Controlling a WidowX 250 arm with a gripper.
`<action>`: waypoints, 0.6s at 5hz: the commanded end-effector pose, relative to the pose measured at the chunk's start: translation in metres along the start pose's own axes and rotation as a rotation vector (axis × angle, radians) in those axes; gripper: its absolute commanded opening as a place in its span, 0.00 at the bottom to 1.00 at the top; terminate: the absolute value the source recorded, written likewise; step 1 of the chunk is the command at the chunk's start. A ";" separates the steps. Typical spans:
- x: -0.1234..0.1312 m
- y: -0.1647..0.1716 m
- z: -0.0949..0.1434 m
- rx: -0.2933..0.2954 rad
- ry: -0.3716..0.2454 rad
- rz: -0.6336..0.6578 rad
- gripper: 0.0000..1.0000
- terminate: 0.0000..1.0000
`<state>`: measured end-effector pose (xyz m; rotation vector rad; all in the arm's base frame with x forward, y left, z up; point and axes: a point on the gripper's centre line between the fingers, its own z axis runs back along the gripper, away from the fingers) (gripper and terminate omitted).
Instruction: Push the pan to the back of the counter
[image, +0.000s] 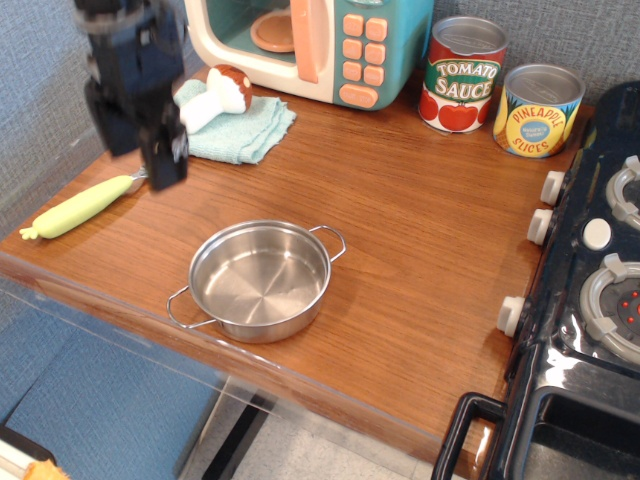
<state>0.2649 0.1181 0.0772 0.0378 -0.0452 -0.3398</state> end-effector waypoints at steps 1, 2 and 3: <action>0.002 -0.012 -0.036 0.117 0.012 0.039 1.00 0.00; -0.001 -0.020 -0.034 0.136 -0.015 0.022 1.00 0.00; -0.001 -0.023 -0.032 0.131 -0.032 0.030 1.00 0.00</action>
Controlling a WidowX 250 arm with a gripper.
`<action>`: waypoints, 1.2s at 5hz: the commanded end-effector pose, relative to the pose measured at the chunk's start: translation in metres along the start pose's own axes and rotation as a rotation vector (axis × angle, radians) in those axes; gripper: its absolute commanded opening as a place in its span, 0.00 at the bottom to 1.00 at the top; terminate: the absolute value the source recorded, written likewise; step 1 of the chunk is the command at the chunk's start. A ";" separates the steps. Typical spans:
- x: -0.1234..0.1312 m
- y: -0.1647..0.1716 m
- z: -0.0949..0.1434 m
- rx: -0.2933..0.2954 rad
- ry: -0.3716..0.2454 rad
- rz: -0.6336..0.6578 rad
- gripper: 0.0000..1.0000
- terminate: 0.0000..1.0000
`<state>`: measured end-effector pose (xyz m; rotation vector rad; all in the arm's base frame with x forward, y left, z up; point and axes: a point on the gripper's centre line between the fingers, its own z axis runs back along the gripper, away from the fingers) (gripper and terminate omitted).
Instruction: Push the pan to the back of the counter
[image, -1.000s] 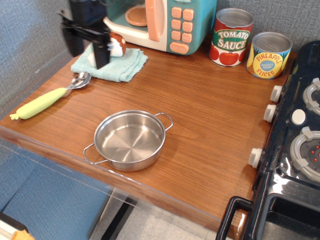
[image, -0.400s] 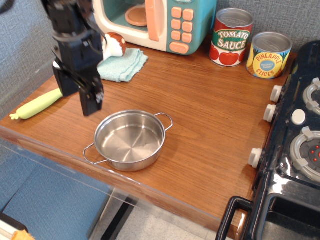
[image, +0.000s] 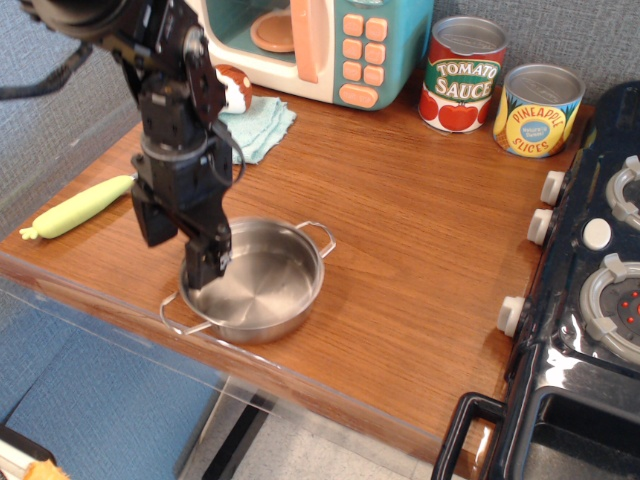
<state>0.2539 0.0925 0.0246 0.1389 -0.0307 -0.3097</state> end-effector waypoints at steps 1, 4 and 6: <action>0.004 0.008 0.015 0.030 -0.051 0.010 0.00 0.00; -0.006 0.004 0.003 0.046 -0.012 0.017 0.00 0.00; 0.018 0.011 0.049 -0.011 -0.081 0.030 0.00 0.00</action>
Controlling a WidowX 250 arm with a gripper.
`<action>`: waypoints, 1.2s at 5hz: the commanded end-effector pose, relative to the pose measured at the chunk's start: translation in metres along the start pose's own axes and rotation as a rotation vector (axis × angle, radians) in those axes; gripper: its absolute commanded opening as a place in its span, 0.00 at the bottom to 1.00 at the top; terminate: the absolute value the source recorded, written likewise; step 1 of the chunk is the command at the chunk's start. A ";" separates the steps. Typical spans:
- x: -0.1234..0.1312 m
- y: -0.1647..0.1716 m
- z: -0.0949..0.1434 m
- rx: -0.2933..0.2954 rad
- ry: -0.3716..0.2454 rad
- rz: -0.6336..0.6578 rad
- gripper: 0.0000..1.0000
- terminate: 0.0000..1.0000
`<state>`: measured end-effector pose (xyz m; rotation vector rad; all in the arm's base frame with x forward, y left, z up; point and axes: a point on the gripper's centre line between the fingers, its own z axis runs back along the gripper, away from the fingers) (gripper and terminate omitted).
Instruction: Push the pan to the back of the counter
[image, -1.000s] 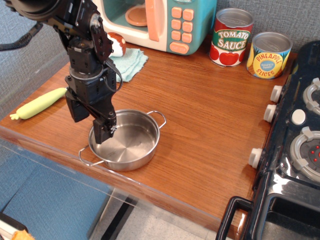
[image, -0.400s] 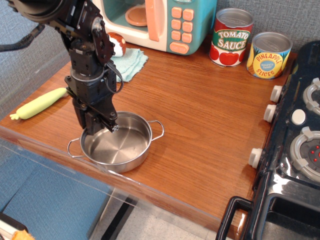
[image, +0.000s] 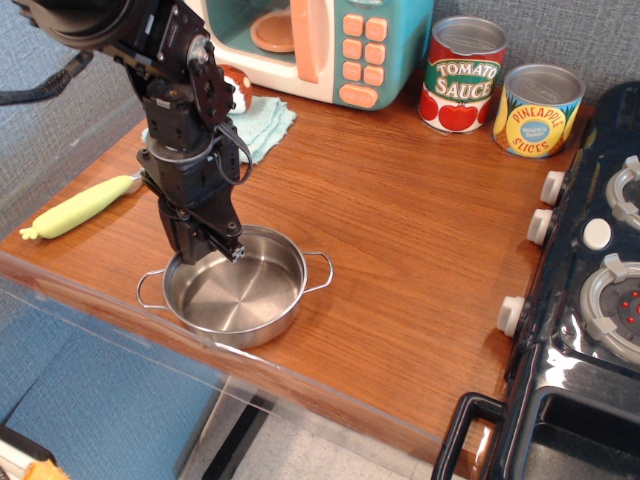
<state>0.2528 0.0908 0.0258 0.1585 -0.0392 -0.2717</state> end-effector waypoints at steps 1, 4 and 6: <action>0.046 0.012 0.090 -0.100 -0.138 -0.003 0.00 0.00; 0.153 -0.010 0.075 -0.189 -0.048 0.049 0.00 0.00; 0.183 -0.030 0.050 -0.184 -0.008 0.039 0.00 0.00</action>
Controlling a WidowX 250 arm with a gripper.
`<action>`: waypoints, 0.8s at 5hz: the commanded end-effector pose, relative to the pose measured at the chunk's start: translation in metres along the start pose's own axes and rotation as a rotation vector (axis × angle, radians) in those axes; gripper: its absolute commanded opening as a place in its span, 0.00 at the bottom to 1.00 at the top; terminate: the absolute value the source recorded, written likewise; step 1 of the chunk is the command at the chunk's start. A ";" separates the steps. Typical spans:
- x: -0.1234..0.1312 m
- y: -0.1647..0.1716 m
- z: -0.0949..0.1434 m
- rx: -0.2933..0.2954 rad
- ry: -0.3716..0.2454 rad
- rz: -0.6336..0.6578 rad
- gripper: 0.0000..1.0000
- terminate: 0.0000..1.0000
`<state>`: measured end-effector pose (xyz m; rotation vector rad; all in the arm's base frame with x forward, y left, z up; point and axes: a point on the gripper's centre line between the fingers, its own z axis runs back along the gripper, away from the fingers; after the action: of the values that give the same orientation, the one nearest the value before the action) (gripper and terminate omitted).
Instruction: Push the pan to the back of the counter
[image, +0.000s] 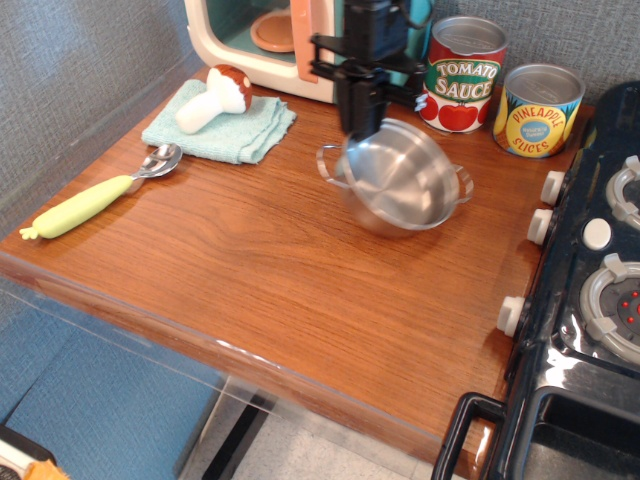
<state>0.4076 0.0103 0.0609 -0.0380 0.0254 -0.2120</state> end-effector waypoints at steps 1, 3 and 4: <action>0.015 -0.008 0.006 0.021 -0.060 -0.047 0.00 0.00; 0.011 -0.009 0.021 0.069 -0.106 -0.050 1.00 0.00; 0.005 -0.010 0.043 0.093 -0.141 -0.030 1.00 0.00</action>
<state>0.4096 -0.0062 0.0757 0.0254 -0.0548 -0.2308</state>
